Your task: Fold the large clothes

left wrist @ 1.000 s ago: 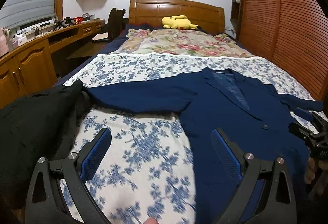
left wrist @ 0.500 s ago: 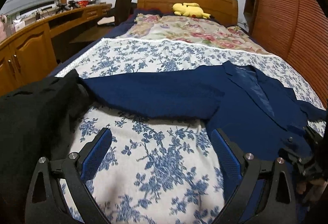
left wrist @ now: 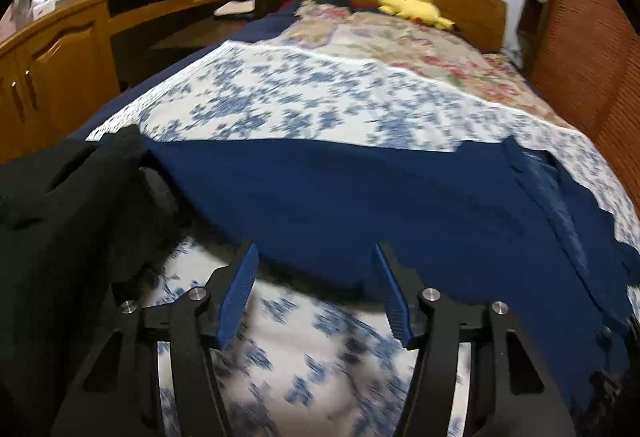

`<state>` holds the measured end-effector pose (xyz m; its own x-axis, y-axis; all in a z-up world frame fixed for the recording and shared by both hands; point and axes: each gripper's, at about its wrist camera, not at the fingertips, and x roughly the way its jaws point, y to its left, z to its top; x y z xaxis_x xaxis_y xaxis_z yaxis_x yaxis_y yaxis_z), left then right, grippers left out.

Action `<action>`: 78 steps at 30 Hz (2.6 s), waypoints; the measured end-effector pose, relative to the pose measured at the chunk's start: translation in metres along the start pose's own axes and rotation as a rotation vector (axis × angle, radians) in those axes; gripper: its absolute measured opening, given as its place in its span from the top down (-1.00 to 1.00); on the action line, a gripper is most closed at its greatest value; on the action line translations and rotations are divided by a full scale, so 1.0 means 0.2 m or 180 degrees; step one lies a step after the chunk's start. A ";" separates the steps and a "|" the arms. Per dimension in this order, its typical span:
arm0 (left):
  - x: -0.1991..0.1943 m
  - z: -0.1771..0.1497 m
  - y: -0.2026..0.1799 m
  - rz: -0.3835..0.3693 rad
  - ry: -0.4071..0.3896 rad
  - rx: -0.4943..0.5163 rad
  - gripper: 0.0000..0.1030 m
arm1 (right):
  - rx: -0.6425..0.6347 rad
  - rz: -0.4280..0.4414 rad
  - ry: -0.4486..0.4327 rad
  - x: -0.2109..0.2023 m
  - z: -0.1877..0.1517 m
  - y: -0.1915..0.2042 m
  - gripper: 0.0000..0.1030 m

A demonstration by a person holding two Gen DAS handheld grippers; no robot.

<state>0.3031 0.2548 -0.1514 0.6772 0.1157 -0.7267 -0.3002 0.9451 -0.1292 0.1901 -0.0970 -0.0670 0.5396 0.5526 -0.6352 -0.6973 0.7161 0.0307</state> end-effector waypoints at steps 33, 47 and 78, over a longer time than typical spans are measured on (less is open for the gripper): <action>-0.36 0.22 -0.66 -0.0379 -0.0290 0.0660 0.97 | -0.0037 -0.0151 -0.0230 -0.13 0.01 -0.06 -1.00; -0.65 -0.09 -0.92 -0.0397 -0.0110 0.1030 0.28 | -0.0017 -0.0304 -0.0448 -0.28 -0.05 -0.18 -1.00; 0.08 -0.14 -0.22 -0.0131 0.0414 0.0464 -0.45 | -0.0266 -0.0281 0.0028 -0.03 -0.01 -0.10 -1.00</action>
<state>0.3083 0.2073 -0.1761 0.5916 0.0446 -0.8050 -0.1671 0.9836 -0.0683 0.1997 -0.1158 -0.0663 0.5968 0.4849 -0.6393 -0.6842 0.7237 -0.0898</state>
